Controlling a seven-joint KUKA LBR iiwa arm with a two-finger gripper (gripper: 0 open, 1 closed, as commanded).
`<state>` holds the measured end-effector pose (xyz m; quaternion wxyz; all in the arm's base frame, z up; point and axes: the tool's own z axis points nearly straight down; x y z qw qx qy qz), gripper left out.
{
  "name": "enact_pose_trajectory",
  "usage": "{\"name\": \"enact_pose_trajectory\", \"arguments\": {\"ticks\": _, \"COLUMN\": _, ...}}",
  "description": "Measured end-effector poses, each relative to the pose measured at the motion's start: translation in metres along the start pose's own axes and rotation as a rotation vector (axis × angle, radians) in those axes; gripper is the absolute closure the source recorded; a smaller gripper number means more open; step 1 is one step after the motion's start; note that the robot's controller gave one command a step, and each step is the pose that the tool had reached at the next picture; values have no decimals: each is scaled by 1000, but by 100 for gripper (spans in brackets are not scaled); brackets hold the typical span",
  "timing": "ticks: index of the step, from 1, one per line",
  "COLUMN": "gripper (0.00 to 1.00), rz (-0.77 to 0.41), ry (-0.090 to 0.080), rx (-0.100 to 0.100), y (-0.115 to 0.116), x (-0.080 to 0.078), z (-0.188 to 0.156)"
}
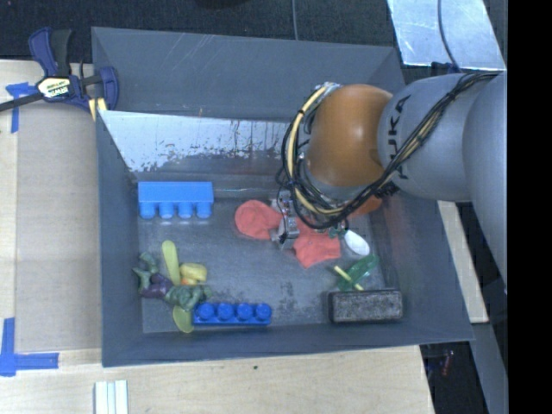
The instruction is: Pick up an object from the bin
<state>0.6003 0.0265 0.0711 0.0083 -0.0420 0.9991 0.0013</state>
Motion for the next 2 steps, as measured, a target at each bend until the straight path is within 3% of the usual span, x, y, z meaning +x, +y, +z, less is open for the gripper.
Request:
{"name": "enact_pose_trajectory", "arguments": {"ticks": 1, "gripper": 100, "rz": -26, "ry": 3, "rx": -1, "y": -3, "x": -8, "z": -60}}
{"name": "enact_pose_trajectory", "arguments": {"ticks": 2, "gripper": 100, "rz": 32, "ry": 10, "rx": -2, "y": -25, "x": 19, "z": -135}}
